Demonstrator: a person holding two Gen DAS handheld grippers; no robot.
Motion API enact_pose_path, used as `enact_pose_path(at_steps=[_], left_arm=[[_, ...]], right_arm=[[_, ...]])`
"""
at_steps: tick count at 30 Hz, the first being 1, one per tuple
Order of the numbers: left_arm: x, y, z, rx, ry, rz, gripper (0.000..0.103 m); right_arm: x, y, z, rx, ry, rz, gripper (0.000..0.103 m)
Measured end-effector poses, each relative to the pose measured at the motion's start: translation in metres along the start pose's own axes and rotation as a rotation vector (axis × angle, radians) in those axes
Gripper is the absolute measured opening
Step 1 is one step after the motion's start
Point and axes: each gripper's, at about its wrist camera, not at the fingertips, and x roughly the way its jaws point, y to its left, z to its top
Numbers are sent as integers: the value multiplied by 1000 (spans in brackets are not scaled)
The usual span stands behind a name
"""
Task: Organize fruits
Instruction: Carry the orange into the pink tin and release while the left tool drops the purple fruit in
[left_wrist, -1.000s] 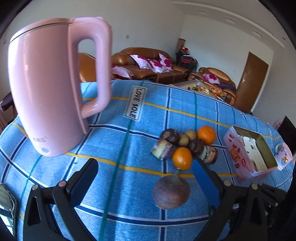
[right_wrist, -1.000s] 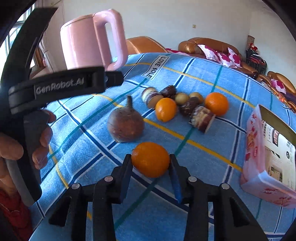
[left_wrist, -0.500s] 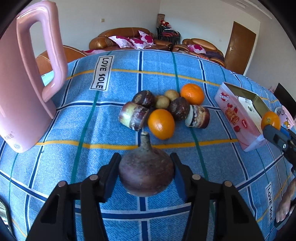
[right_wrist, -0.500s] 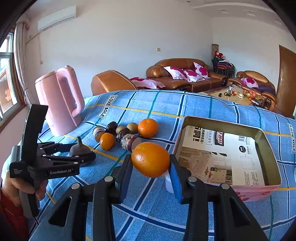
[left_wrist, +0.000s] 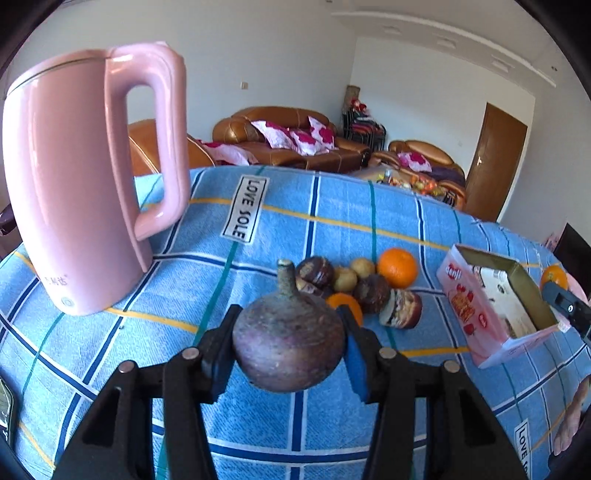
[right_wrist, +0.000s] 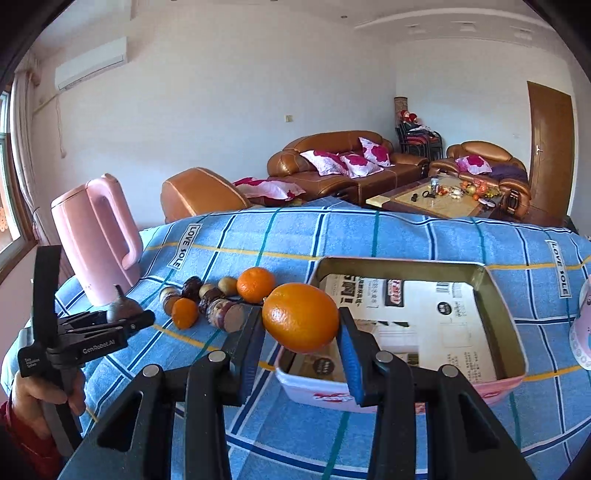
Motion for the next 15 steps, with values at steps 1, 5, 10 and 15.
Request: enact_pose_path(at_steps=[1,5,10,15], left_arm=[[-3,-3,0,-8,-19,-8,53],[-10,-28,2,31,-70,-20,53],[-13,-74,11,73,-109,-86,53],[0,-132,14,138,-91,-164,53]], right_arm=[[-2,-7,1,5,-8,-14,41],[-9,-36,4,13,-34,-86,41],[-12,-72,6,25,-42,-164,41],[-13,-108,3,35,-33,-220,41]])
